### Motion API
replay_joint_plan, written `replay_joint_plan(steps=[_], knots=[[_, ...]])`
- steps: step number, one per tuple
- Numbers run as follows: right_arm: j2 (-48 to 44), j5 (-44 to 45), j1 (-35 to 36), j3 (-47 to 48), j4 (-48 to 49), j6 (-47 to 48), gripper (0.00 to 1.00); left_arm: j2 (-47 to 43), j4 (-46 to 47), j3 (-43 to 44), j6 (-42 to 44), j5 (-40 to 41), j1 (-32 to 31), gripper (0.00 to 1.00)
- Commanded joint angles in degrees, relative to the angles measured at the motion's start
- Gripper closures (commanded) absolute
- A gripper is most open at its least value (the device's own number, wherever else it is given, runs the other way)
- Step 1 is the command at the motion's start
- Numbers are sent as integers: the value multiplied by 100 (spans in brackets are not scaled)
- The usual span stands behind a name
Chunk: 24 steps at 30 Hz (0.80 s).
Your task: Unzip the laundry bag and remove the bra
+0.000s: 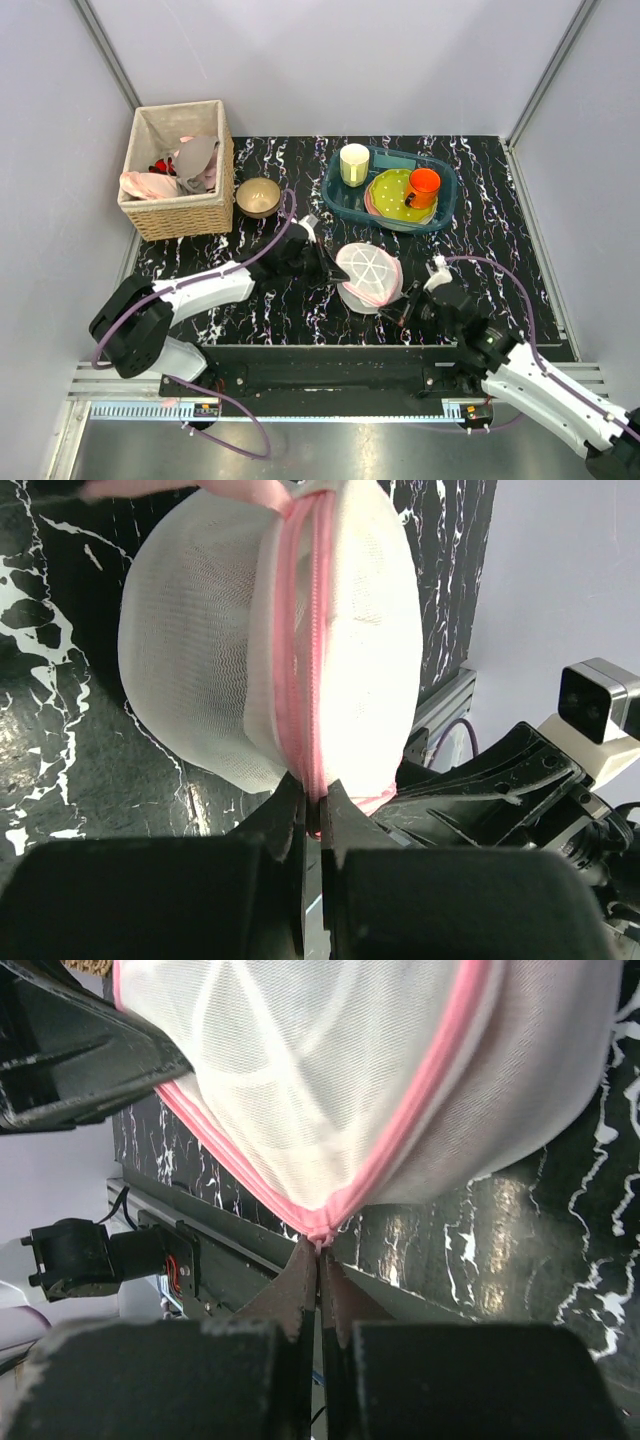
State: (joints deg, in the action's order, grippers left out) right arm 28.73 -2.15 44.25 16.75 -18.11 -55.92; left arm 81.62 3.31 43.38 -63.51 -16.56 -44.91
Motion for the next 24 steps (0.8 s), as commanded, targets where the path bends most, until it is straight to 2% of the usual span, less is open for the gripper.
replay_joint_plan(steps=[1,5,9,14,16,17,18,20,21,22,24], knots=[[-692,189,-13,-41,-1387,-103,100,-288,-304,487,444,179,271,100],[-948,-101,-13,196,-1608,-235,100,89,-322,891,558,179,359,100],[-756,48,-4,381,-1705,-7,100,756,-559,1488,699,275,439,100],[-334,-57,-4,434,-1301,116,100,1355,-963,2270,875,618,509,100],[-97,-48,-13,486,-994,134,100,1531,-999,2403,962,410,492,99],[-9,-40,-4,539,-906,151,100,1514,-1008,2465,1006,277,474,79],[184,-22,-13,627,-783,160,100,1453,-1043,2448,1050,163,448,65],[334,30,-4,697,-660,196,100,1034,-1271,2360,1208,292,272,15],[448,22,-13,724,-528,196,100,848,-1367,2212,1218,493,220,5],[501,22,-4,724,-449,196,100,672,-1438,2089,1122,556,141,1],[642,-22,-4,707,-238,187,100,101,-1421,1686,964,644,79,1]])
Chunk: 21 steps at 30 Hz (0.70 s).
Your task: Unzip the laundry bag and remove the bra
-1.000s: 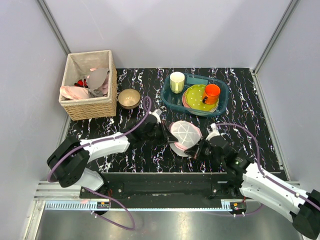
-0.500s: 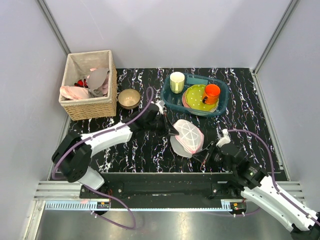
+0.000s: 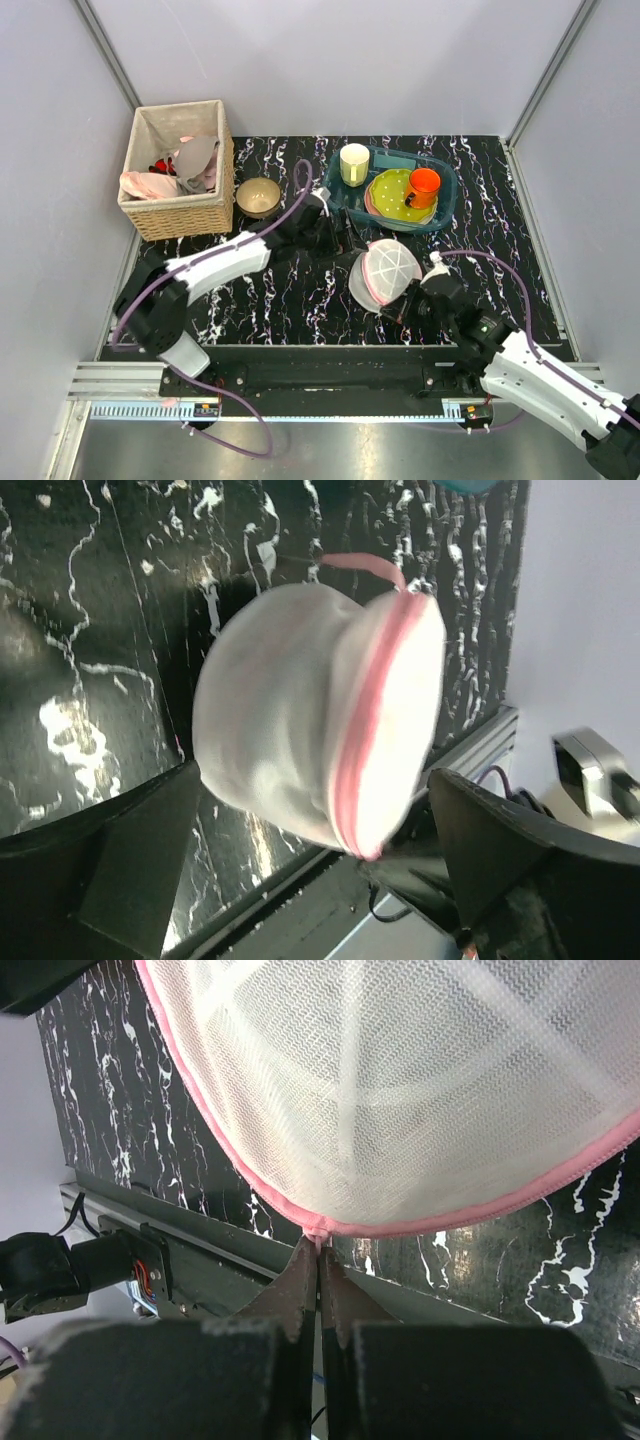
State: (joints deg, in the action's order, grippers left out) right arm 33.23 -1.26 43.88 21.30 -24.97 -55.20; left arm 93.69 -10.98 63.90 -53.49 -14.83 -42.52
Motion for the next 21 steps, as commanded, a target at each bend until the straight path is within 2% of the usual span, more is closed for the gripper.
replay_joint_plan(steps=[1,5,9,14,18,19,21], knots=[[236,-129,24,243,493,106,100,-1290,69,-500,-204,516,-256,1],[385,-208,33,208,686,80,100,-1591,701,-1116,-688,385,-572,7],[368,-208,33,243,695,80,100,-1013,922,-1090,-855,262,-863,16],[184,-138,24,243,538,36,100,-677,1563,-1238,-1136,191,-1056,16],[96,-138,24,199,502,18,100,-598,1704,-1301,-1198,261,-1056,17],[96,-129,24,190,493,18,100,-563,1713,-1292,-1216,261,-1056,18],[96,-147,24,173,476,1,100,-431,1722,-1222,-1233,270,-1056,34]])
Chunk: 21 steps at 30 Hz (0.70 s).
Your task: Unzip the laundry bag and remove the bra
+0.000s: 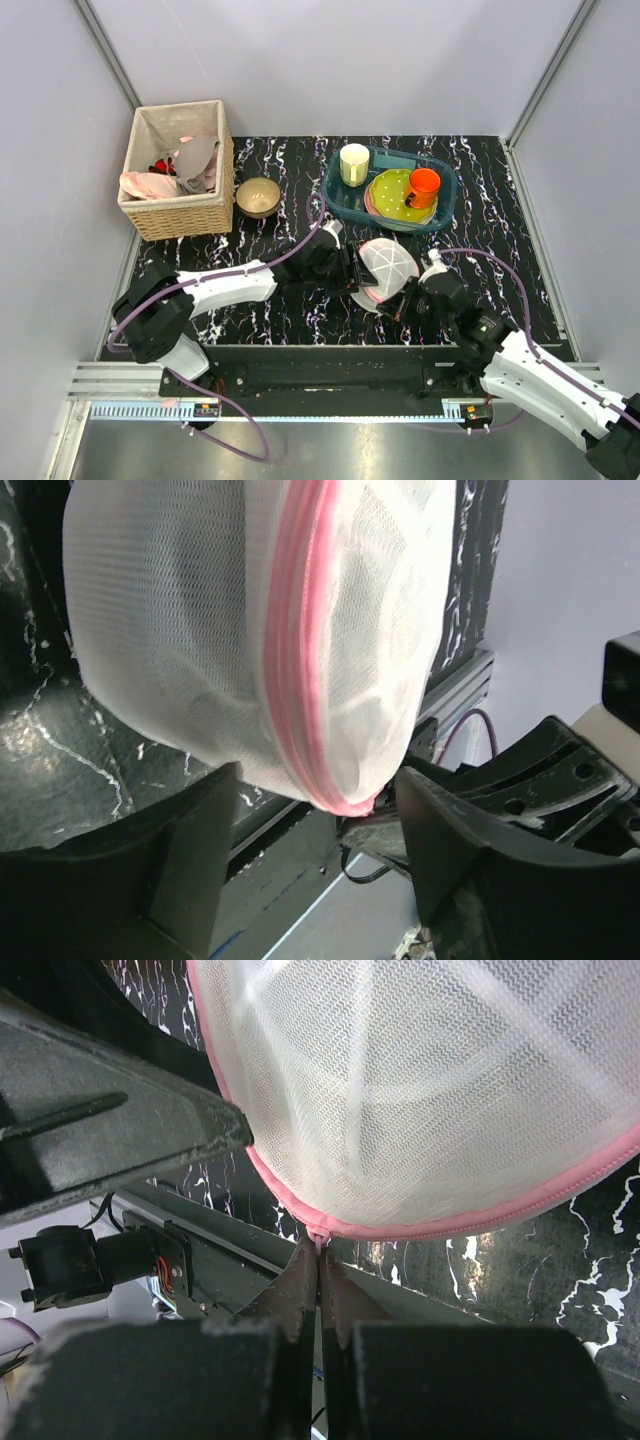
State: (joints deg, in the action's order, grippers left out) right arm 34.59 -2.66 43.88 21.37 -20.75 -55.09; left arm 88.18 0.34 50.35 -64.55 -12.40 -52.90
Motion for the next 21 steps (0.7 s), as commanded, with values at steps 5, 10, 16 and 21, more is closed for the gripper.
replay_joint_plan(steps=[5,10,16,21], knots=[[-154,2,24,140,-174,77,100,173,310,344,-75,80,34,100],[-382,37,24,-44,-543,279,100,-450,-147,274,162,220,271,100],[-822,239,24,-291,-966,157,100,-1249,-658,239,505,344,641,100],[-963,108,33,-107,-1010,86,100,-1357,-816,431,751,257,896,100]])
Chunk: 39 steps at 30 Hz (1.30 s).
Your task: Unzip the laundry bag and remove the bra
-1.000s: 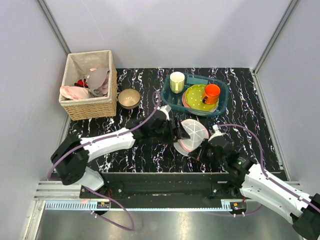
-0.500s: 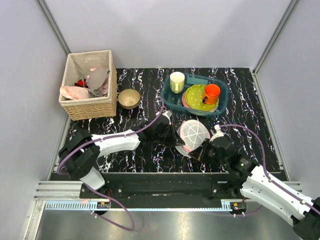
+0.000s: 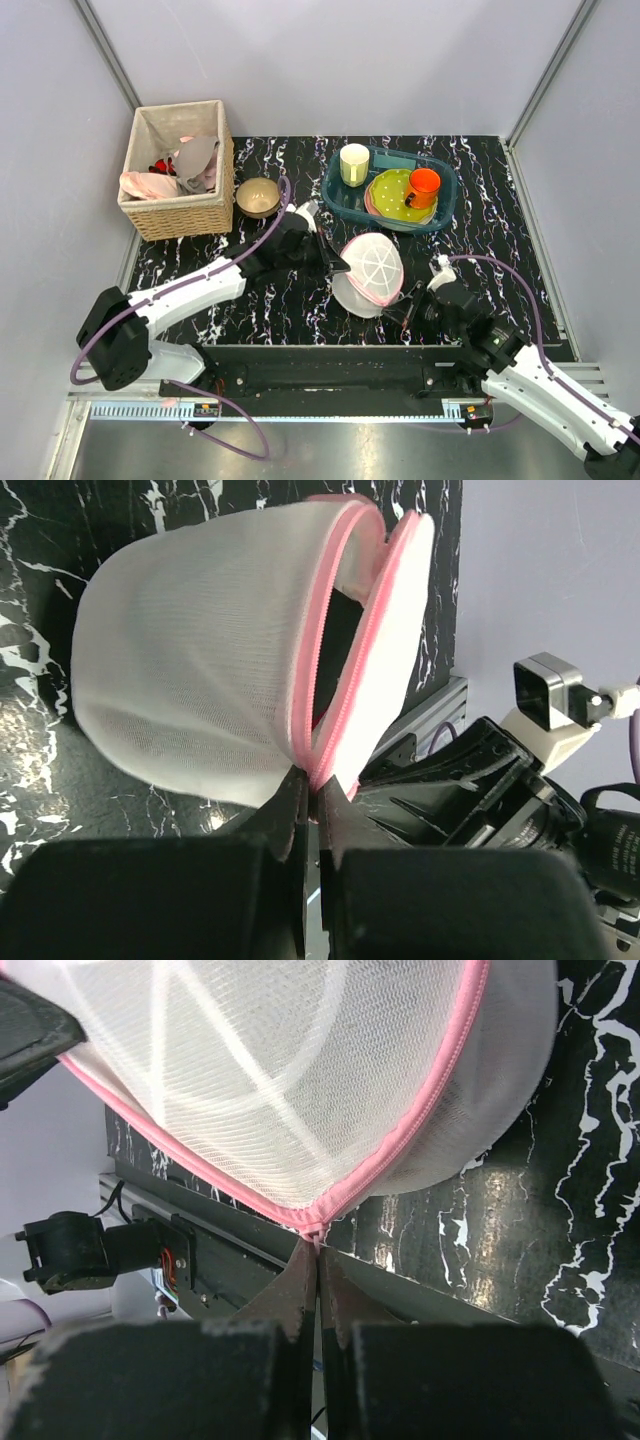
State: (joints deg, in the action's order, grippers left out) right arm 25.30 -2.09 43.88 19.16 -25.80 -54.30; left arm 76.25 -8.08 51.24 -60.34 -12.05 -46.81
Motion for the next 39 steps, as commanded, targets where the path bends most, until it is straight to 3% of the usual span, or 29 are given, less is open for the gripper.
replay_joint_plan(steps=[1,9,15,25,26,27,30,32,39], knots=[[-8,7,24,175,-496,34,100,-102,-1,412,373,195,286,100],[265,427,33,879,-1066,446,100,207,-326,800,707,63,487,100],[-60,754,24,695,-1348,342,100,-276,191,124,506,-578,1190,100],[10,533,24,685,-1208,306,100,-268,649,-132,461,-1132,1191,100],[71,577,33,799,-1312,324,95,-312,676,-158,461,-1124,1183,100],[89,630,33,861,-1357,367,64,-347,684,-193,461,-1106,1174,100],[151,911,24,1265,-1603,464,25,-479,623,-308,479,-931,1025,100],[212,1078,33,1606,-1665,526,16,-514,570,-413,488,-799,885,100],[1178,1237,24,2434,-1148,815,13,-330,1228,-967,216,-474,199,100]])
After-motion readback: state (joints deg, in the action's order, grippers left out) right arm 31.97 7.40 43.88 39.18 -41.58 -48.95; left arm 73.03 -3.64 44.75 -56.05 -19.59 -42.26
